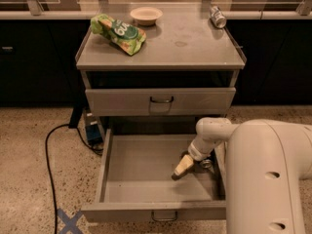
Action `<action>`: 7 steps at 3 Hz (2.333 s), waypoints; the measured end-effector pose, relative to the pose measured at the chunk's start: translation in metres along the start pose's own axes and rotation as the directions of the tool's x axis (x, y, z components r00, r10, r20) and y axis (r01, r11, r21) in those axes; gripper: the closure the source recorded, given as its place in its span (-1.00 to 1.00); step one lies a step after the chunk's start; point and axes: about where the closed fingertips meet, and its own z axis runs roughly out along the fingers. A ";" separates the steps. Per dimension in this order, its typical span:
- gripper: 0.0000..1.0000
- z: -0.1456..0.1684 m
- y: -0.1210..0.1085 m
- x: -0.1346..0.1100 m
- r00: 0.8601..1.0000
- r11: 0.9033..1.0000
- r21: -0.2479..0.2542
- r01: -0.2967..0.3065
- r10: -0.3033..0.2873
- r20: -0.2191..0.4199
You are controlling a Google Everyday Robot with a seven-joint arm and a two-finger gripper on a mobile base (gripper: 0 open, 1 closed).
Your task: Pick pepsi can from middle drawer and place on counter
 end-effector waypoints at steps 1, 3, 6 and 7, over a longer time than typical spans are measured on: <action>-1.00 0.000 0.004 0.002 1.000 1.000 -0.026 -0.008 0.008 0.003; -1.00 -0.004 0.010 0.003 1.000 0.997 -0.074 -0.012 0.012 0.008; -1.00 -0.088 -0.019 0.000 0.990 0.989 0.131 -0.076 0.059 0.124; -1.00 -0.087 -0.018 0.002 0.990 0.988 0.131 -0.079 0.063 0.123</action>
Offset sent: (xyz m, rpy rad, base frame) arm -0.0529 0.0337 0.0708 1.1287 0.7899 0.3558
